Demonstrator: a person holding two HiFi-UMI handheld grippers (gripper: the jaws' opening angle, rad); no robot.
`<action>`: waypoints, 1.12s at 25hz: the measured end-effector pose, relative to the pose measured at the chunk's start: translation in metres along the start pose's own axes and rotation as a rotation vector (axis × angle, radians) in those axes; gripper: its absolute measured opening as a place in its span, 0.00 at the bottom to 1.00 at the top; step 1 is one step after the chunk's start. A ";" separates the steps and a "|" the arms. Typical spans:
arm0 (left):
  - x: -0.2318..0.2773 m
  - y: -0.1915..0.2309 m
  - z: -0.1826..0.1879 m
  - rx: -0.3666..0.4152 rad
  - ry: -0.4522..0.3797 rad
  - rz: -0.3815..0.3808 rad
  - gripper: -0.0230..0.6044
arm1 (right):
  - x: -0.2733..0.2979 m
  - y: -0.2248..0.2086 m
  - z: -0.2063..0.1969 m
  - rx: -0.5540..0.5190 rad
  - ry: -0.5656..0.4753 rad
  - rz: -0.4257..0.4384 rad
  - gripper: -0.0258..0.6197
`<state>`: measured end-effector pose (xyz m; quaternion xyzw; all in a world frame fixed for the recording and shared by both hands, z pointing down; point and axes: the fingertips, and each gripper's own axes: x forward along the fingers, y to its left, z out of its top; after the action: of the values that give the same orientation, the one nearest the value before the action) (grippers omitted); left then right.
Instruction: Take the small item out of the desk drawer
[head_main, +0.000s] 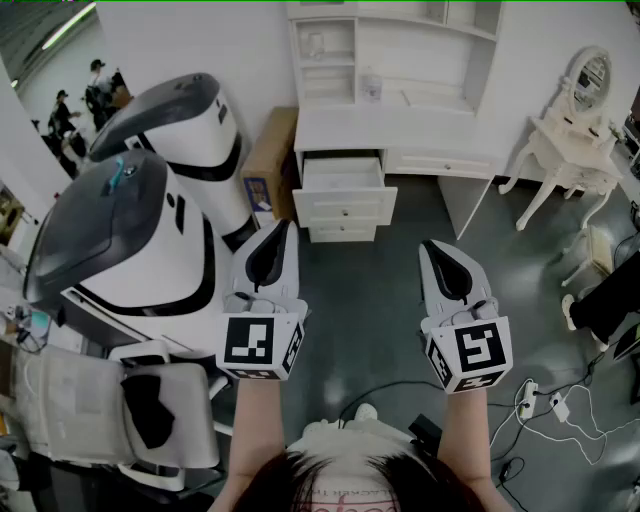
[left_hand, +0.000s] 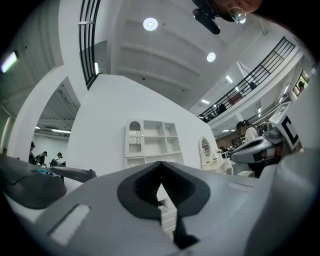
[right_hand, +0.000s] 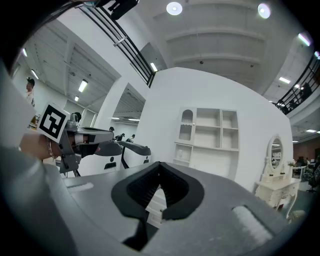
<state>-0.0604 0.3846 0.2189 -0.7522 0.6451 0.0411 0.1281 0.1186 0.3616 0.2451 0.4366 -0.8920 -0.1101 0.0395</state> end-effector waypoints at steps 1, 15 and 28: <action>0.003 -0.003 -0.001 0.000 0.001 0.007 0.04 | 0.000 -0.005 -0.002 0.004 0.003 0.002 0.04; 0.031 -0.030 -0.005 0.027 0.012 0.032 0.04 | 0.003 -0.050 -0.017 0.060 -0.021 0.027 0.04; 0.088 -0.002 -0.008 0.065 0.045 0.028 0.05 | 0.058 -0.090 -0.010 0.079 0.026 0.022 0.04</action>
<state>-0.0452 0.2980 0.2069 -0.7393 0.6592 0.0049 0.1374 0.1538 0.2614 0.2325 0.4295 -0.8997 -0.0690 0.0350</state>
